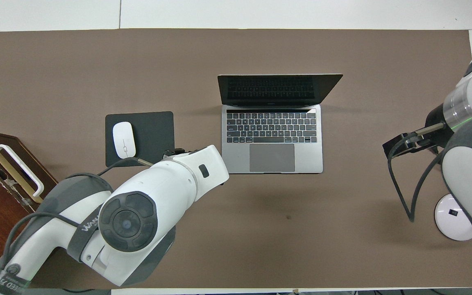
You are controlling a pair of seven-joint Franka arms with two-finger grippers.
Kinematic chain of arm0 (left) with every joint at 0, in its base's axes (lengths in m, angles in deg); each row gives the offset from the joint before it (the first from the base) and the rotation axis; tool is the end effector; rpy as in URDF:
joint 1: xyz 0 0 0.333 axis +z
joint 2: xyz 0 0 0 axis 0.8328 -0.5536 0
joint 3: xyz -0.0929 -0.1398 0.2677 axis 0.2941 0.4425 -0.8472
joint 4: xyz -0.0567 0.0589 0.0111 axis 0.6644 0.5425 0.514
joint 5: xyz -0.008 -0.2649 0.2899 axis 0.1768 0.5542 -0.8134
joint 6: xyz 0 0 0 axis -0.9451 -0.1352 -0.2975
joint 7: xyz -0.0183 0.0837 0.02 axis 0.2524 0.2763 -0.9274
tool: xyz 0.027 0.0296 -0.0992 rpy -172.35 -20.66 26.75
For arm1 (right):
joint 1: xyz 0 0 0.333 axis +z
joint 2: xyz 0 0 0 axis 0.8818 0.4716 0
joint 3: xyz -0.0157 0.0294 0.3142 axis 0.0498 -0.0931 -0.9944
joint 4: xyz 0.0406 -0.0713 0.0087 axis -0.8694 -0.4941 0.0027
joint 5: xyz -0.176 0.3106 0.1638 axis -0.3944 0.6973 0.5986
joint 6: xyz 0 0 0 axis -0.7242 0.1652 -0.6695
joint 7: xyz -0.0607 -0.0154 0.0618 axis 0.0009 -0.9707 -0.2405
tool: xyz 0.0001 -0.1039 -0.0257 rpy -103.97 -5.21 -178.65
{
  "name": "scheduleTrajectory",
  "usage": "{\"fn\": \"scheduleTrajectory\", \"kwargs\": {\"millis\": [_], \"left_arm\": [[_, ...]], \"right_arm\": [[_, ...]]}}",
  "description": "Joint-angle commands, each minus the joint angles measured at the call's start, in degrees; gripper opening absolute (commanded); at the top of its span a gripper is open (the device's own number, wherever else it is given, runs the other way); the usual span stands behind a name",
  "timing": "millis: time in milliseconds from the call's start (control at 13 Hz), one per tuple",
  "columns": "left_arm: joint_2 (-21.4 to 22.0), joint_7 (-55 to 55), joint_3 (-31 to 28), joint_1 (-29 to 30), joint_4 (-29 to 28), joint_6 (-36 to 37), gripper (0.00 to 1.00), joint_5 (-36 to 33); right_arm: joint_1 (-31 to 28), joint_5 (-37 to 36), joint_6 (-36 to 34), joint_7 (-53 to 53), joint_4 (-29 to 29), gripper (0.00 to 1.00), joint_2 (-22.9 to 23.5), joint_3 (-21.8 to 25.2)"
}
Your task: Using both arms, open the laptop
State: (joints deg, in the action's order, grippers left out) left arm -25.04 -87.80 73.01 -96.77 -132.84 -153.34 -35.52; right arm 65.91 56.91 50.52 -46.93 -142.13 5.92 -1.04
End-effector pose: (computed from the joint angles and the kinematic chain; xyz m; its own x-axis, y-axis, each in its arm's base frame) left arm 0.4280 -0.3330 0.4885 0.8584 -0.3911 0.3319 -0.4241 -0.9051 0.0304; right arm 0.5369 0.0620 0.5790 0.9628 0.2146 -0.1640 0.2147 -0.9765 -0.0173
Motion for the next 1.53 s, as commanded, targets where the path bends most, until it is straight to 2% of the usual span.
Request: {"fn": "scheduleTrajectory", "kwargs": {"millis": [0, 153, 383, 536, 766, 996, 1226, 1456], "left_arm": [[4.89, -0.73, 0.14, 2.49, -0.14, 7.26, 1.0, -0.91], [6.83, -0.82, -0.04, 3.11, 1.61, 13.93, 1.0, -0.91], [7.54, -0.73, -0.04, 6.88, 5.47, 21.15, 1.0, -0.91], [8.15, -0.38, -0.04, 13.28, 7.33, 25.9, 1.0, -0.91], [8.07, -0.73, -0.04, 21.1, 9.0, 27.23, 1.0, -0.82], [7.37, -0.56, -0.13, 27.18, 11.02, 28.2, 1.0, -0.47], [4.38, -0.38, -0.13, 33.33, 17.07, 31.36, 1.0, 3.74], [1.39, 2.16, -0.22, 35.37, 22.96, 34.7, 1.0, 4.8]], "right_arm": [[-0.62, 1.65, 3.09, 3.95, -2.51, 1.0, -1.88, -0.3], [-0.8, 1.65, 2.92, 4.51, -2.16, 1.0, -1.79, 0.4], [-0.8, 1.56, 3.35, 4.5, -2.07, 1.0, -1.53, 1.54], [-0.8, 1.83, 3.18, 5.29, -1.55, 1.0, -1.26, 3.47], [-0.45, 2.96, 3.44, 8.54, 1.7, 1.0, -1.09, 6.64], [-0.1, 3.94, 1.52, 8.98, 1.97, 1.0, -1.7, 7.35], [-0.27, 3.67, 0.54, 8.99, 3.38, 1.0, -1.7, 6.83], [-0.27, 3.59, -1.21, 8.81, 3.12, 1.0, -2.05, 6.21]]}}
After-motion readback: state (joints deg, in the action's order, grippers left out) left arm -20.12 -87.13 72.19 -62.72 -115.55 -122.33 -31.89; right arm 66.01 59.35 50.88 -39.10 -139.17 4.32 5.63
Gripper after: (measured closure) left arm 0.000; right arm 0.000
